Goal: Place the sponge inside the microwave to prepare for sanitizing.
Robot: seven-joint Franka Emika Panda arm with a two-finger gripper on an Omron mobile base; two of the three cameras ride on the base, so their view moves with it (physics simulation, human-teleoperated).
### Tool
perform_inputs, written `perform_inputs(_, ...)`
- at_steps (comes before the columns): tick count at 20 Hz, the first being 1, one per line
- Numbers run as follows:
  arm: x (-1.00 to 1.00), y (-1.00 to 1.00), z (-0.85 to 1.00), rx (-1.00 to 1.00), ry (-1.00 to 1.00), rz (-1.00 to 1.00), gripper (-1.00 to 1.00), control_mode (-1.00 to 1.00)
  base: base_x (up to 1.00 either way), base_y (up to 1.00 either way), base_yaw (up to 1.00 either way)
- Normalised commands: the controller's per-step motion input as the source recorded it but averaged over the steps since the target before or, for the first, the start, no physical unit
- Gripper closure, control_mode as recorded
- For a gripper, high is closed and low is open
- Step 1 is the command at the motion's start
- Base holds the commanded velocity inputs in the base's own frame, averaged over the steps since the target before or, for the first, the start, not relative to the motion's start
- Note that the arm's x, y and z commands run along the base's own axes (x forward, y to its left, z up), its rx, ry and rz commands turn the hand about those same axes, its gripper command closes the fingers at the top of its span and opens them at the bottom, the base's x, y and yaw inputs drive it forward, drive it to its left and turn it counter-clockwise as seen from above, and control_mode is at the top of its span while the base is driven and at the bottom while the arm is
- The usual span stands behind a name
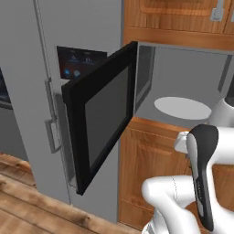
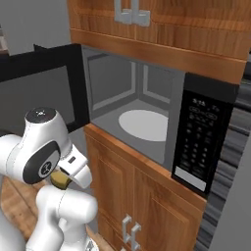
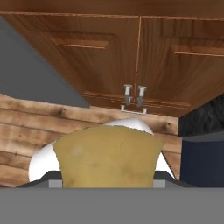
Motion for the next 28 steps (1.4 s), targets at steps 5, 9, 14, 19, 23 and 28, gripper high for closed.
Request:
perform_inputs(5,0.00,0.00,0.00,0.00,0.00,0.00,1.00,1.00,0.02,-0.52,0.05)
perform_inputs(9,0.00,0.00,0.00,0.00,0.00,0.00,1.00,1.00,0.00,0.00,0.00)
perform_inputs(14,0.00,0.00,0.00,0.00,0.00,0.00,1.00,1.00,0.00,0.00,0.00)
perform_inputs(19,0.00,0.00,0.00,0.00,-0.04,0.00,1.00,-1.00,0.00,0.00,0.00)
perform_inputs(23,0.00,0.00,0.29,-0.05,-0.17,0.00,1.00,-1.00,0.00,0.00,0.00)
perform_inputs(28,-0.01,0.00,0.65,-0.27,-0.19,-0.06,1.00,-1.00,0.00,0.00,0.00)
